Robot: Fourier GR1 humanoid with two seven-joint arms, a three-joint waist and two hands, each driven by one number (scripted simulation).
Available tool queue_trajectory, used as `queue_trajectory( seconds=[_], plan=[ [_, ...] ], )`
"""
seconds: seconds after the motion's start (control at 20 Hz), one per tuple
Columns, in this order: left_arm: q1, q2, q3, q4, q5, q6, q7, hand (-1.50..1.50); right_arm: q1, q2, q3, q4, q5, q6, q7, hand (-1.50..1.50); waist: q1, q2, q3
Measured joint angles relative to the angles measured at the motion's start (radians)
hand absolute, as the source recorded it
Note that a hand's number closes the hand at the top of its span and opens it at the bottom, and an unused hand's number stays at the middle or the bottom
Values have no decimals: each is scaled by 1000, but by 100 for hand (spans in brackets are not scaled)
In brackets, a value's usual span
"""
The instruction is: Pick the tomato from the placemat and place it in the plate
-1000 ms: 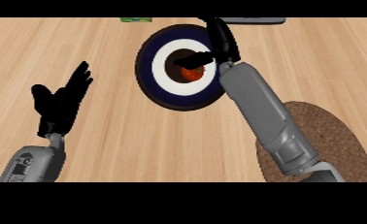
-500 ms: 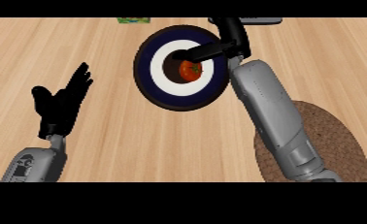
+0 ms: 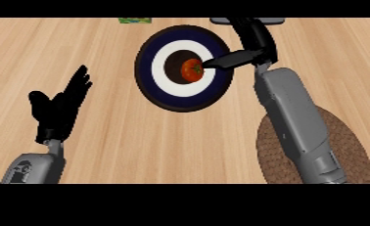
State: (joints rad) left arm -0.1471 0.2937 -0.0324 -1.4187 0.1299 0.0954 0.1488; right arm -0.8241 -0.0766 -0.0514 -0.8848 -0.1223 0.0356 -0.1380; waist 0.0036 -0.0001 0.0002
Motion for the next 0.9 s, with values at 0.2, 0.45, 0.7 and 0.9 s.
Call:
queue_trajectory(
  seconds=[0.2, 0.45, 0.7, 0.9],
  plan=[
    [-14, -13, 10, 21, -15, -15, -7, 0, -4, -23, -27, 71, 5, 29, -74, -150, 3, 2, 0],
    [-34, -14, 37, 28, -23, -31, 7, 0, -4, -68, -56, 128, 9, 66, -119, -150, 4, 2, 0],
    [-44, -25, 55, 38, -31, -42, 7, 0, -8, -93, -67, 192, 30, 77, -158, -150, 5, 3, 0],
    [-43, -36, 57, 55, -46, -49, -6, 0, -19, -117, -74, 280, 57, 92, -213, -150, 9, 4, 0]
  ],
)
